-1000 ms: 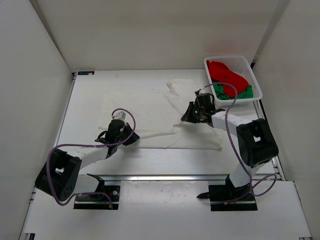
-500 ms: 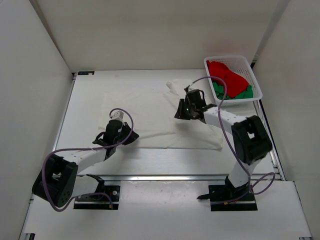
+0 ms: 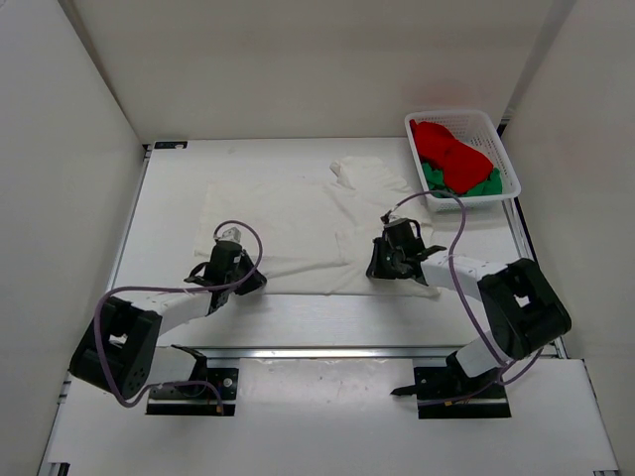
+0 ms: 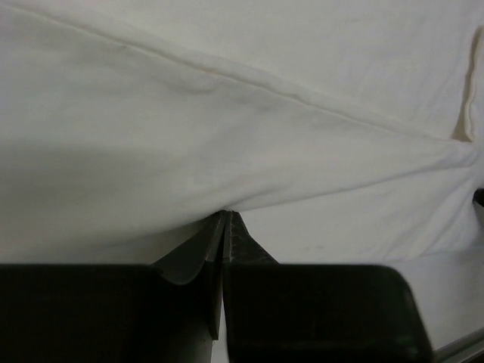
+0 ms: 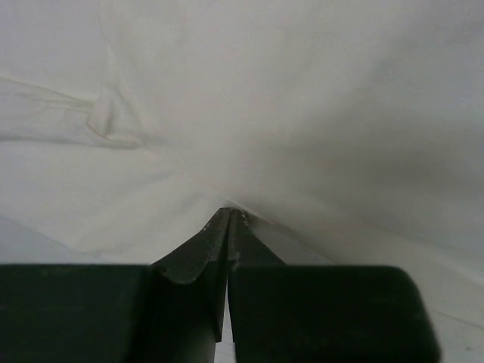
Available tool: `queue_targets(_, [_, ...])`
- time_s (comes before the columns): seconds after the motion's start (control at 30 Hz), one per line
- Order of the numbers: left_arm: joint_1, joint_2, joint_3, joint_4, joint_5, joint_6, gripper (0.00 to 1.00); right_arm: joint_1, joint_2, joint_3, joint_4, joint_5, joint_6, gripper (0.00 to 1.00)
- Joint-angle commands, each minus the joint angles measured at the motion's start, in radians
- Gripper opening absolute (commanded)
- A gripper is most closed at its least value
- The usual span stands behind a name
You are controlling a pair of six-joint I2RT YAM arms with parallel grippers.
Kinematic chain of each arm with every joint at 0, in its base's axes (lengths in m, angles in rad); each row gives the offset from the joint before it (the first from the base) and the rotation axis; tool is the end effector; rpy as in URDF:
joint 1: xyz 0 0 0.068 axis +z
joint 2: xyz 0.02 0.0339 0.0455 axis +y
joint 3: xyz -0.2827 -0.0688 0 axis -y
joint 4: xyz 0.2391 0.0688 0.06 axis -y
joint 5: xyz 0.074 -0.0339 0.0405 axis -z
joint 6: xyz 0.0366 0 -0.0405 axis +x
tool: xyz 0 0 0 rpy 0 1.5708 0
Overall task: Fold and stack the t-shirts
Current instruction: Fold the flattened tshirt in 1/3 of the way, then grap the side of the flattened tshirt furthest away from the robot with both arms
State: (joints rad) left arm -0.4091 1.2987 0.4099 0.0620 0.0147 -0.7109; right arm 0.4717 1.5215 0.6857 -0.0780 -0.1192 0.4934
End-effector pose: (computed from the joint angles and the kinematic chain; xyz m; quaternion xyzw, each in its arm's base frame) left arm 0.1982 -0.0865 0.1566 -0.1374 0.9214 -0.1989 0.3043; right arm 0.2459 0.1303 0.1713 -0.0090 0.9450 0.1994 0.2591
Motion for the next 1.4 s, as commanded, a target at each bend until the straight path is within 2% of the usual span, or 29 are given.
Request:
queue_targets(0.0, [0.059, -0.038, -0.078, -0.054, 0.048, 0.011, 0.13, 0.034, -0.030, -0.078, -0.026, 0.021, -0.007, 0.01])
queue_targets(0.17, [-0.010, -0.143, -0.184, -0.148, 0.054, -0.057, 0.14, 0.085, -0.124, -0.162, -0.108, 0.038, 0.028, 0.00])
queue_targets(0.3, [0.035, -0.295, -0.237, -0.215, 0.106, -0.079, 0.18, 0.096, -0.165, -0.143, -0.157, -0.016, 0.033, 0.00])
queue_targets(0.33, [0.044, -0.333, -0.223, -0.249, 0.097, -0.076, 0.22, 0.087, -0.169, -0.123, -0.167, -0.031, 0.031, 0.02])
queue_targets(0.47, [0.075, -0.389, -0.107, -0.265, 0.114, -0.068, 0.35, 0.030, -0.178, 0.012, -0.177, -0.057, -0.018, 0.19])
queue_targets(0.5, [0.064, -0.375, -0.052, -0.240, 0.102, -0.062, 0.36, 0.015, -0.176, 0.067, -0.160, -0.078, -0.021, 0.23])
queue_targets(0.57, [0.059, -0.303, 0.064, -0.214, 0.077, -0.041, 0.40, -0.045, -0.155, 0.147, -0.117, -0.114, -0.024, 0.20])
queue_targets(0.67, [0.088, -0.129, 0.249, -0.148, 0.093, -0.027, 0.40, -0.102, -0.025, 0.306, -0.059, -0.126, -0.042, 0.01])
queue_targets(0.77, [0.154, 0.023, 0.386, -0.113, 0.085, -0.030, 0.18, -0.152, 0.130, 0.461, -0.043, -0.142, -0.052, 0.00])
queue_targets(0.87, [0.234, 0.129, 0.461, -0.088, 0.033, -0.038, 0.07, -0.176, 0.193, 0.543, 0.006, -0.143, -0.062, 0.00])
queue_targets(0.93, [0.303, 0.253, 0.565, -0.111, -0.005, -0.012, 0.05, -0.182, 0.232, 0.583, 0.005, -0.120, -0.076, 0.00])
queue_targets(1.03, [0.363, 0.413, 0.749, -0.218, -0.013, 0.057, 0.10, -0.206, 0.302, 0.676, -0.043, -0.100, -0.115, 0.00])
queue_targets(1.13, [0.404, 0.523, 0.895, -0.307, -0.062, 0.119, 0.23, -0.228, 0.412, 0.840, -0.120, -0.024, -0.167, 0.00])
queue_targets(1.17, [0.405, 0.524, 0.896, -0.313, -0.062, 0.126, 0.25, -0.234, 0.413, 0.841, -0.120, -0.023, -0.173, 0.00])
queue_targets(1.2, [0.433, 0.545, 0.915, -0.324, -0.064, 0.128, 0.26, -0.243, 0.480, 0.886, -0.132, 0.013, -0.182, 0.01])
queue_targets(1.3, [0.458, 0.525, 0.851, -0.262, 0.005, 0.085, 0.26, -0.266, 0.651, 1.090, -0.245, 0.059, -0.214, 0.09])
queue_targets(1.37, [0.464, 0.493, 0.801, -0.185, 0.028, 0.050, 0.27, -0.281, 0.794, 1.373, -0.375, 0.047, -0.240, 0.19])
